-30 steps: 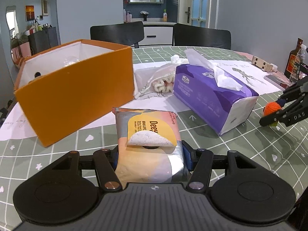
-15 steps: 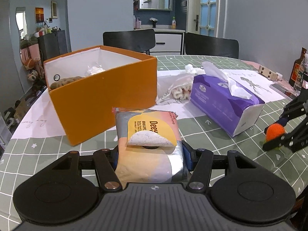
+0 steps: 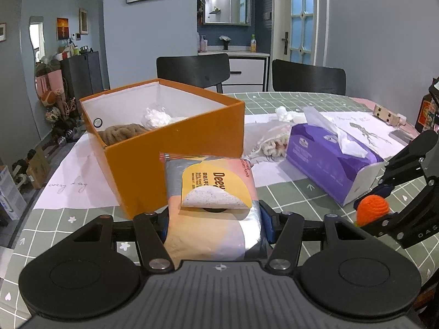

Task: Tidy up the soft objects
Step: 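Carry the wipe pack and orange ball over the orange box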

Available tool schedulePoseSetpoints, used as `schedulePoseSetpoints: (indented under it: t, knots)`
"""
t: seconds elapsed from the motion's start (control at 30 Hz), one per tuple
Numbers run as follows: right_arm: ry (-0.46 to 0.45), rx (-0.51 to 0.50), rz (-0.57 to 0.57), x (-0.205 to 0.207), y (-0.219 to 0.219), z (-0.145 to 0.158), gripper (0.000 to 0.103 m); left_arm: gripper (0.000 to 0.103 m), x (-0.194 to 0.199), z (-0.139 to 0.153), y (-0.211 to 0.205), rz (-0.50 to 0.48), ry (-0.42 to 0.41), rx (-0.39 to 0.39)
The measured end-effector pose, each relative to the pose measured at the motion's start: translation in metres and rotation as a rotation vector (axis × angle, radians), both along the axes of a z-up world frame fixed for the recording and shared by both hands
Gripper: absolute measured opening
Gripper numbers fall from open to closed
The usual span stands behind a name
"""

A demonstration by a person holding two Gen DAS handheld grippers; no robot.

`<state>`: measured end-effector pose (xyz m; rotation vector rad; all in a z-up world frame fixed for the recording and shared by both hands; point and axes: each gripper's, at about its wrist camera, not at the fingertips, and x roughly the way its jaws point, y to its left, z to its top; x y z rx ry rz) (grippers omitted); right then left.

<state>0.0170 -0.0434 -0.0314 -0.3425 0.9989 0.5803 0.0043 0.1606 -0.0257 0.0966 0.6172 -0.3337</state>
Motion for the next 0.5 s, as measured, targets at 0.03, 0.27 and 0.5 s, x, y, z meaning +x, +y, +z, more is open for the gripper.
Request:
schedulePoseSetpoints:
  t: [0.03, 0.27, 0.5]
  knots:
    - [-0.003, 0.000, 0.003, 0.001, 0.003, 0.001, 0.042, 0.066, 0.000, 0.000, 0.001, 0.000, -0.002, -0.001]
    - [-0.026, -0.007, 0.023, 0.011, 0.020, 0.012, 0.042, 0.067, 0.002, 0.002, 0.007, -0.016, 0.003, 0.015]
    - [-0.050, -0.013, 0.045, 0.028, 0.034, 0.025, 0.042, 0.066, 0.008, 0.018, 0.015, -0.025, 0.006, 0.037]
